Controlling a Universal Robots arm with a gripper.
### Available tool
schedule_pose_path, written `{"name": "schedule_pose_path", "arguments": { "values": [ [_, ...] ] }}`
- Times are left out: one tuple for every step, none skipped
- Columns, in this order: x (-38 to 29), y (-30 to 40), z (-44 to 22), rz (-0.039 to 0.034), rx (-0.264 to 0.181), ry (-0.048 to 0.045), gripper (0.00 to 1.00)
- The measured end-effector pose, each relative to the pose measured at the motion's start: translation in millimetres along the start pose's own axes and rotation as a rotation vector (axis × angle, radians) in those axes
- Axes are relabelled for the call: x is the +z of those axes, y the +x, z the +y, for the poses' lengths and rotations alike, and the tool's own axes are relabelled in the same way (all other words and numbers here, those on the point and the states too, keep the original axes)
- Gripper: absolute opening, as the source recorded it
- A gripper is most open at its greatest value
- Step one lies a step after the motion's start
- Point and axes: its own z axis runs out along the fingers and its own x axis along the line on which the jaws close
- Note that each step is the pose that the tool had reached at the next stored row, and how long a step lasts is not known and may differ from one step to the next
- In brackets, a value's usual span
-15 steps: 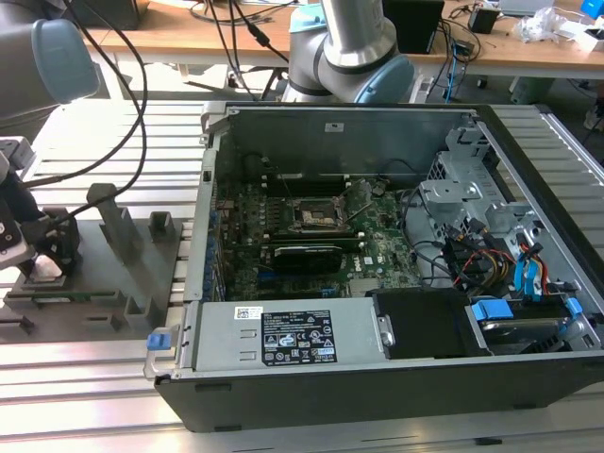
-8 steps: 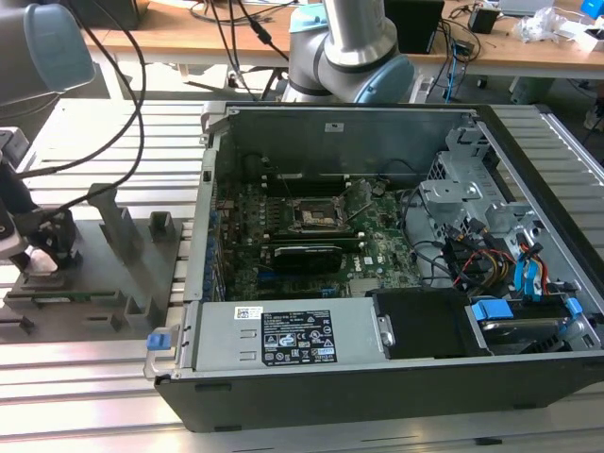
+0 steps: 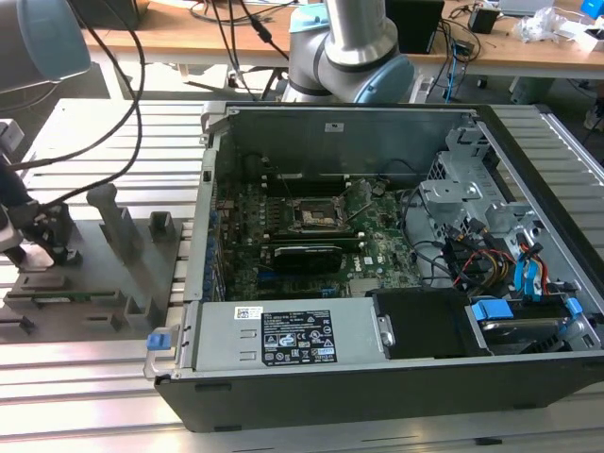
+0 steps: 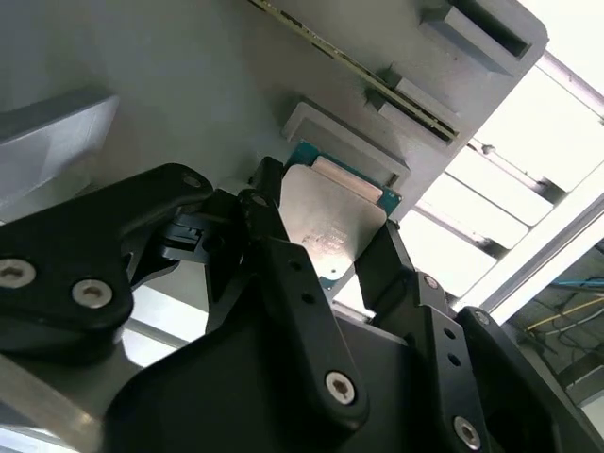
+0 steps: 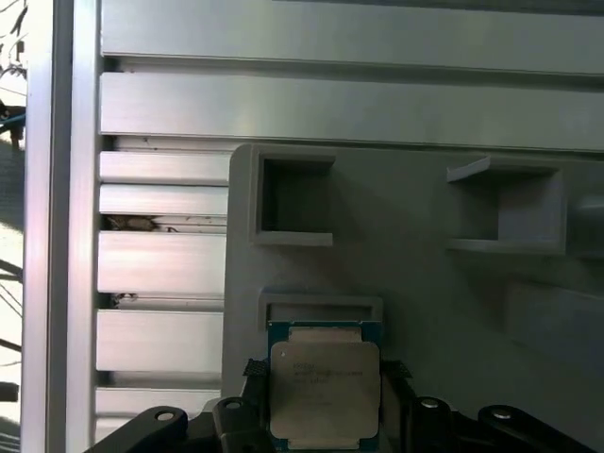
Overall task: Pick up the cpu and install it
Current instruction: 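Pick up the cpu and move it towards the insertion slot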
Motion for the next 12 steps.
{"name": "schedule_pose_path", "arguments": {
  "values": [
    [-1.7, 0.0, 0.0, 0.0002, 0.000, 0.0001, 0.55],
    [-3.2, -0.1, 0.0, 0.0001, 0.000, 0.0001, 0.55],
    [-4.7, -0.1, -0.1, 0.0001, 0.000, 0.0001, 0.55],
    [-6.4, -0.1, -0.1, 0.0001, 0.000, 0.0001, 0.55],
    [-9.9, -0.3, -0.1, 0.0001, 0.000, 0.0001, 0.55],
    [-12.1, -0.3, -0.1, 0.0000, 0.000, 0.0000, 0.55],
    [-13.8, -0.4, -0.2, 0.0001, 0.000, 0.0001, 0.55],
    [-16.1, -0.4, -0.2, 0.0001, 0.000, 0.0001, 0.55],
    [-17.8, -0.4, -0.2, 0.0001, 0.000, 0.0001, 0.55],
    [-19.8, -0.5, -0.2, 0.0000, 0.000, 0.0000, 0.55],
    [-21.7, -0.6, -0.2, 0.0000, 0.000, 0.0000, 0.55],
    [-24.1, -0.6, -0.3, 0.0001, 0.000, 0.0000, 0.55]
  ]
}}
